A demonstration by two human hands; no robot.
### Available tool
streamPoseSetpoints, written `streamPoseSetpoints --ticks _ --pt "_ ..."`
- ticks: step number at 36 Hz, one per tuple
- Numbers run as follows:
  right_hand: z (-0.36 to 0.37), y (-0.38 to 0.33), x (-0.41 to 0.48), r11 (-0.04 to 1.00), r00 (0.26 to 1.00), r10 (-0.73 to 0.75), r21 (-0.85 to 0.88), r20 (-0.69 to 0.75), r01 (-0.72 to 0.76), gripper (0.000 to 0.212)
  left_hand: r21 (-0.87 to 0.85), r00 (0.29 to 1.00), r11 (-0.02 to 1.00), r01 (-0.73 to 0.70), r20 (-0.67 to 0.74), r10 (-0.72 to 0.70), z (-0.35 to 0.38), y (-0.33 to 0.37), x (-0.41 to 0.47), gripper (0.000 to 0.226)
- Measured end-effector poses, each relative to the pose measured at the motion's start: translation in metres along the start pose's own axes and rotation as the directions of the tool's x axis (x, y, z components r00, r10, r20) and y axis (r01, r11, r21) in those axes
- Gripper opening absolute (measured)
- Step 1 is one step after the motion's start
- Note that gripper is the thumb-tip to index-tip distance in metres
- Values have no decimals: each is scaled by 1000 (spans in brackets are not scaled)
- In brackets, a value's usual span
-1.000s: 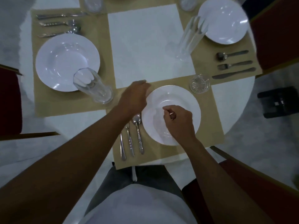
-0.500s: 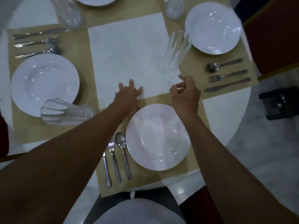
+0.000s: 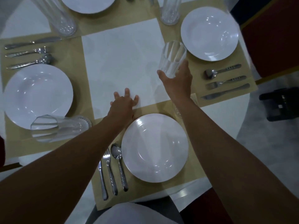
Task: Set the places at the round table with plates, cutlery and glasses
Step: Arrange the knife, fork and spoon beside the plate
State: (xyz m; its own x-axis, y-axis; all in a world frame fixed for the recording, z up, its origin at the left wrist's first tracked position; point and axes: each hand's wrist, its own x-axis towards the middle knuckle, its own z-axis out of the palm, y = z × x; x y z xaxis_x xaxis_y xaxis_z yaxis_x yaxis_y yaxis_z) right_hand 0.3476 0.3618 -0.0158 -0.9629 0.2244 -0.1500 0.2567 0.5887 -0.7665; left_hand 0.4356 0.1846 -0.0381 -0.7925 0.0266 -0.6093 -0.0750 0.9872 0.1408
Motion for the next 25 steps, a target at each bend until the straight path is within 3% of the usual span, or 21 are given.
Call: streamPoseSetpoints --ticks 12,16,25 --pt "-48 26 -54 966 985 116 244 -125 -83 70 55 999 998 -32 23 31 -3 -1 1 78" --pt "-59 46 -80 962 962 167 250 -214 -111 67 25 999 999 -33 35 33 -3 -2 3 76" --pt "-68 69 -104 975 952 167 184 -256 -122 71 5 998 999 -40 52 40 -1 -5 9 80"
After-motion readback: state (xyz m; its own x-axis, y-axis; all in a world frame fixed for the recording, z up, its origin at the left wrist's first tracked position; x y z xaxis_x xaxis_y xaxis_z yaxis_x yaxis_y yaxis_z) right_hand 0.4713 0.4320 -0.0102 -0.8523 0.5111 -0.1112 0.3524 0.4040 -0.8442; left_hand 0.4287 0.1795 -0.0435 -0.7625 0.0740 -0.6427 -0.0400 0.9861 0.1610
